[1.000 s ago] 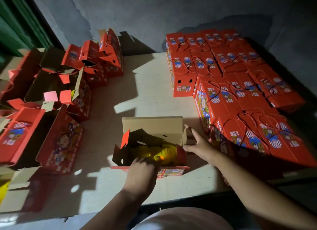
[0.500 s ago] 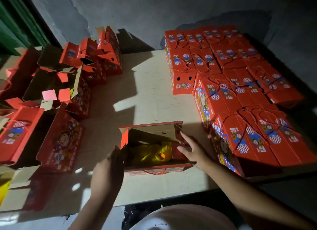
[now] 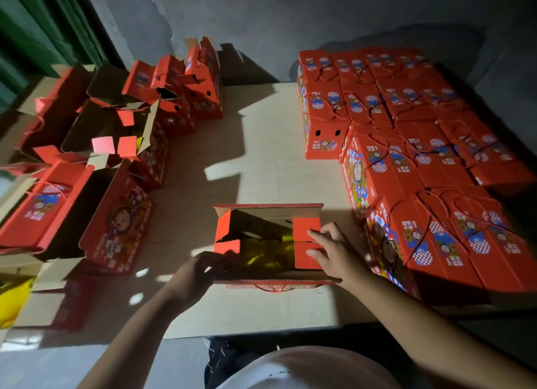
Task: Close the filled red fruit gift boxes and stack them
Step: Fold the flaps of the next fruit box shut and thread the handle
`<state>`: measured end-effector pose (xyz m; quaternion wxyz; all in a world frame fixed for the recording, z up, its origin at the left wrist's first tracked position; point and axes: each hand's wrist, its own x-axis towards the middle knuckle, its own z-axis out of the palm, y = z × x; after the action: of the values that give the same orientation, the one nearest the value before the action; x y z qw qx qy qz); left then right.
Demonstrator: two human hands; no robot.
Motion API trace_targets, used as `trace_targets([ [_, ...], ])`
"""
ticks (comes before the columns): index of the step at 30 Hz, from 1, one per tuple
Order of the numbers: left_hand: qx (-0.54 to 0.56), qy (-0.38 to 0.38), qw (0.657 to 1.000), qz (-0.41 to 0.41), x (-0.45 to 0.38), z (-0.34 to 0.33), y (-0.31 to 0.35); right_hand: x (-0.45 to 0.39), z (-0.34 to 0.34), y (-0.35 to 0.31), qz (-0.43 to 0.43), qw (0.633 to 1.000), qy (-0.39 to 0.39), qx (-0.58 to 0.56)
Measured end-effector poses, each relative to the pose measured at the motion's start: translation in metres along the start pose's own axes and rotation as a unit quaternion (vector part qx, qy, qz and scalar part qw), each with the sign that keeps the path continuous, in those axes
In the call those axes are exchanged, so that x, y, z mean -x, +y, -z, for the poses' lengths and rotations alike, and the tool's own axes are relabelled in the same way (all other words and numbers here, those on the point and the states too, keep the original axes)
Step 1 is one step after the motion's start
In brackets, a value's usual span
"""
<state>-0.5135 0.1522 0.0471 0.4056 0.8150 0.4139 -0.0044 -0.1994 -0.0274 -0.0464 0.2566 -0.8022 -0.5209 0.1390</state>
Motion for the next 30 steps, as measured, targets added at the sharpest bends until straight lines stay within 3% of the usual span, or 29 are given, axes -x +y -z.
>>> trace_targets([
  [3,0.133,-0.042,0.989,0.046,-0.012,0.006,-0.004,-0.006,0.000,0.001,0.009,1.000,-0.011,0.015],
  [6,0.267,0.012,0.955,0.126,-0.036,0.006,-0.018,-0.004,0.004,0.010,0.013,0.998,-0.054,-0.043],
  [9,0.243,0.006,0.963,0.119,-0.051,0.008,-0.022,0.006,0.012,0.015,-0.011,0.981,-0.132,-0.141],
  [12,0.185,-0.058,0.973,0.124,-0.059,0.018,-0.016,0.005,0.014,0.007,-0.043,0.954,-0.119,-0.270],
  [15,0.098,-0.091,0.989,0.069,-0.065,0.023,-0.016,0.004,0.010,0.005,-0.045,0.960,-0.108,-0.253],
  [18,-0.017,-0.021,0.999,-0.021,-0.068,0.019,-0.024,0.005,0.009,0.007,-0.064,0.956,-0.104,-0.268],
  [23,-0.056,0.129,0.990,-0.004,-0.064,0.008,-0.033,0.005,0.003,0.009,-0.066,0.965,-0.058,-0.248],
  [27,-0.040,0.172,0.984,0.035,-0.080,0.002,-0.017,0.007,0.003,0.012,-0.055,0.988,-0.025,-0.143],
  [30,-0.061,0.151,0.986,0.046,-0.093,0.004,-0.010,0.005,0.004,0.013,-0.053,0.993,-0.022,-0.105],
])
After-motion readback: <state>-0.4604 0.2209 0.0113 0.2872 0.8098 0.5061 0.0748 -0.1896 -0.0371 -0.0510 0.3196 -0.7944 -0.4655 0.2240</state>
